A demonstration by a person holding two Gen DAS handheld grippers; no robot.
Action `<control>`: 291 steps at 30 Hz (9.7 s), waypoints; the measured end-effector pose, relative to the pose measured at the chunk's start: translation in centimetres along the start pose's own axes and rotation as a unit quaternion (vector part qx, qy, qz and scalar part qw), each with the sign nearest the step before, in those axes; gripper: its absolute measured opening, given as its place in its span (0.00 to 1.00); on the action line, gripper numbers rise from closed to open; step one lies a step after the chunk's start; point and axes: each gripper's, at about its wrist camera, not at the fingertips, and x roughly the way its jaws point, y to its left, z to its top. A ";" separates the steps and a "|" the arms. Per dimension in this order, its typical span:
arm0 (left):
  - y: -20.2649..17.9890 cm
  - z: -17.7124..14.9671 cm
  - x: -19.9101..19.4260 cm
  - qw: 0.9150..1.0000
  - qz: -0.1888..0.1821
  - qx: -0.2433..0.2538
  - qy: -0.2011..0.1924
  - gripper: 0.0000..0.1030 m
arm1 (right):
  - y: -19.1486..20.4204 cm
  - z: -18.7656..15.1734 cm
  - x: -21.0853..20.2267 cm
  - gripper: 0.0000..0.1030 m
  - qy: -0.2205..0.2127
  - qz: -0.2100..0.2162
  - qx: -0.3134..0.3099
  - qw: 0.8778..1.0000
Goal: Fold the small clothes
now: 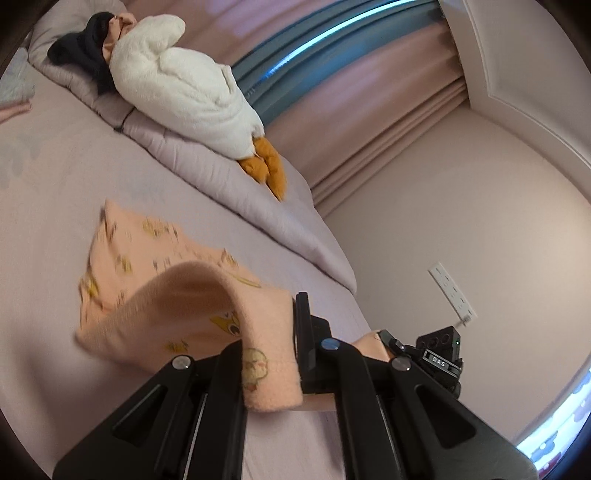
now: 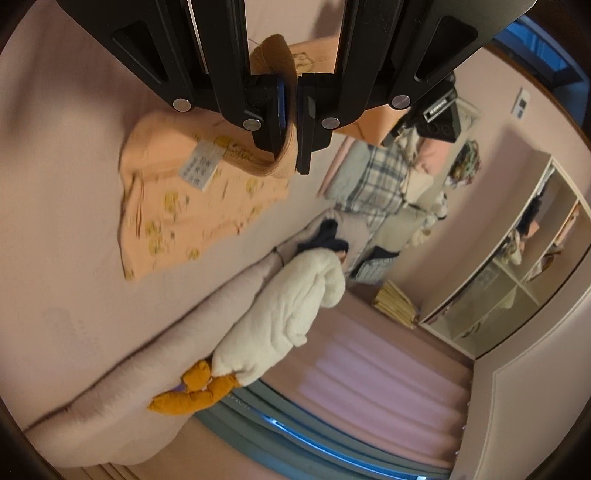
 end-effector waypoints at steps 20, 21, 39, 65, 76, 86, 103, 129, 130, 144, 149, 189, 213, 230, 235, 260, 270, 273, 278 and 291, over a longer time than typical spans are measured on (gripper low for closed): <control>14.4 8.8 10.1 0.974 0.157 -0.160 0.044 0.01 | -10.8 7.9 12.8 0.07 0.067 -0.121 0.124 0.983; 15.2 8.9 10.8 0.967 0.177 -0.172 0.061 0.01 | -11.6 8.0 13.4 0.07 0.078 -0.133 0.139 0.978; 17.7 12.8 7.7 0.954 0.202 -0.220 0.004 0.59 | -14.5 9.8 8.2 0.40 -0.005 -0.132 0.196 0.972; 15.0 2.8 1.9 0.972 0.190 -0.050 0.127 0.59 | -9.5 9.3 12.5 0.40 0.033 -0.121 0.056 0.991; 13.1 0.1 1.5 0.974 0.184 -0.026 0.130 0.59 | -8.5 1.7 3.7 0.40 0.092 -0.149 0.001 0.985; 13.7 -0.3 2.3 0.975 0.169 -0.040 0.136 0.59 | -9.1 0.2 6.8 0.39 0.111 -0.168 -0.019 0.979; 13.6 0.1 2.0 0.986 0.100 -0.037 0.128 0.43 | -9.2 0.0 6.7 0.26 0.130 -0.124 -0.043 0.983; 15.7 -0.3 2.4 0.965 0.175 -0.031 0.195 0.05 | -9.2 -1.9 7.1 0.07 0.170 -0.207 -0.093 0.959; 15.5 -0.4 2.4 0.963 0.181 -0.025 0.199 0.06 | -9.7 -1.6 7.3 0.07 0.169 -0.214 -0.084 0.958; 11.5 0.3 1.8 0.964 0.183 0.049 0.185 0.06 | -6.4 1.3 7.1 0.11 0.090 -0.239 -0.130 0.958; 9.5 -1.0 7.2 0.960 0.164 0.080 0.213 0.06 | -4.7 1.2 13.1 0.11 0.131 -0.224 -0.165 0.952; 16.3 1.5 5.0 0.970 0.187 -0.063 0.140 0.48 | -2.4 -2.3 16.3 0.31 0.212 -0.269 -0.213 0.915; 16.3 3.3 9.7 0.960 0.226 -0.014 0.162 0.21 | -1.2 0.4 26.0 0.28 0.189 -0.266 -0.164 0.931; 11.4 3.7 10.1 0.959 0.237 0.027 0.154 0.12 | 0.7 -6.0 19.1 0.28 0.248 -0.209 -0.197 0.925; 6.7 3.2 11.8 0.959 0.218 0.087 0.159 0.13 | -3.1 -2.3 15.8 0.32 0.178 -0.112 -0.035 0.977; 3.0 -3.4 14.1 0.946 0.126 0.162 0.253 0.26 | -7.5 1.3 17.1 0.53 0.150 -0.128 0.056 0.979; 5.6 -2.2 10.2 0.954 0.157 0.128 0.221 0.26 | -3.7 3.8 17.1 0.11 0.139 -0.219 -0.080 0.962; 5.7 -2.3 10.1 0.955 0.153 0.128 0.222 0.26 | -2.3 6.3 15.0 0.11 0.115 -0.230 -0.113 0.960; 5.5 -3.0 10.9 0.955 0.139 0.126 0.229 0.26 | -4.3 8.7 13.3 0.11 0.109 -0.276 -0.118 0.948; 1.5 -4.3 17.5 0.945 0.108 0.179 0.252 0.26 | -11.9 7.5 11.6 0.22 0.094 -0.285 -0.041 0.953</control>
